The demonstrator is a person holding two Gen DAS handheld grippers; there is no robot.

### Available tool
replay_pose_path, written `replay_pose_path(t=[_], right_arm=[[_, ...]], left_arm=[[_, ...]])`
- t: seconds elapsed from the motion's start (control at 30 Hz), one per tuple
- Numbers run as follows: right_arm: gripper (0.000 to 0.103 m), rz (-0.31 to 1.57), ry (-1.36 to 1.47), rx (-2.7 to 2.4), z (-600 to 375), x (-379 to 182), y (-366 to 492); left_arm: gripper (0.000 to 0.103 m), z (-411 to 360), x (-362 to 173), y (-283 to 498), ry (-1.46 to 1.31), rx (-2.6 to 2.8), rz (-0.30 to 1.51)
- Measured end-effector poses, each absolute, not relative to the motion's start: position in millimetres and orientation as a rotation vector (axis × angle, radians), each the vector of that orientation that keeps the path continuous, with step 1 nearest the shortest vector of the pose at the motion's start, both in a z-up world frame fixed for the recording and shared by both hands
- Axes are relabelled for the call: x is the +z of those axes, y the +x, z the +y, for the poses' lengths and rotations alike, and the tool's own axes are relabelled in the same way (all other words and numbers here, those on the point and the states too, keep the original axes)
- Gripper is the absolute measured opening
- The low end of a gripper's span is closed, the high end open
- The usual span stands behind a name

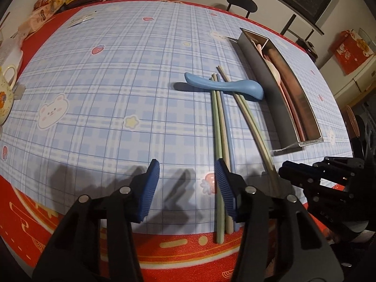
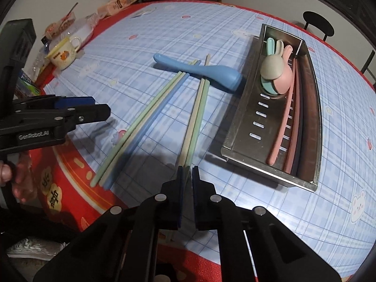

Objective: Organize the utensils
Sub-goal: 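Close the right gripper on a green chopstick while the left tool aligns over another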

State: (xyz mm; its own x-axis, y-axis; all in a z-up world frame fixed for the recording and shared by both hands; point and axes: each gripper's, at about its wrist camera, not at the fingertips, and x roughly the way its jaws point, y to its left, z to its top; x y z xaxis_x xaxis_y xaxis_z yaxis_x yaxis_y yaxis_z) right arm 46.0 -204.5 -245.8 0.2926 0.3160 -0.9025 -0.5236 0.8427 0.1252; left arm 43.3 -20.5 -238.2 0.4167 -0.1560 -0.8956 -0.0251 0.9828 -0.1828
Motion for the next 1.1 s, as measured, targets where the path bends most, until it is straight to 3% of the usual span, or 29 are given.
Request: replay_pose_path(t=[0.43,0.67,1.1], right_arm=[[0.007,1.145,-0.251,0.563,-190.4,-252.6,51.5],[0.007,1.154,-0.246,0.569,-189.8,-252.9,54.2],[0.006,1.207,-0.158,0.587,-206.3,-254.6,49.9]], left_arm=[[0.051,-16.2,-247.2,46.5,-0.192,-0.104,1.17],[0.026,-23.6,-246.3,49.9,-0.18,-0.158,1.173],[0.025,-52.7,-259.4,61.1,-0.099,-0.234,1.232]])
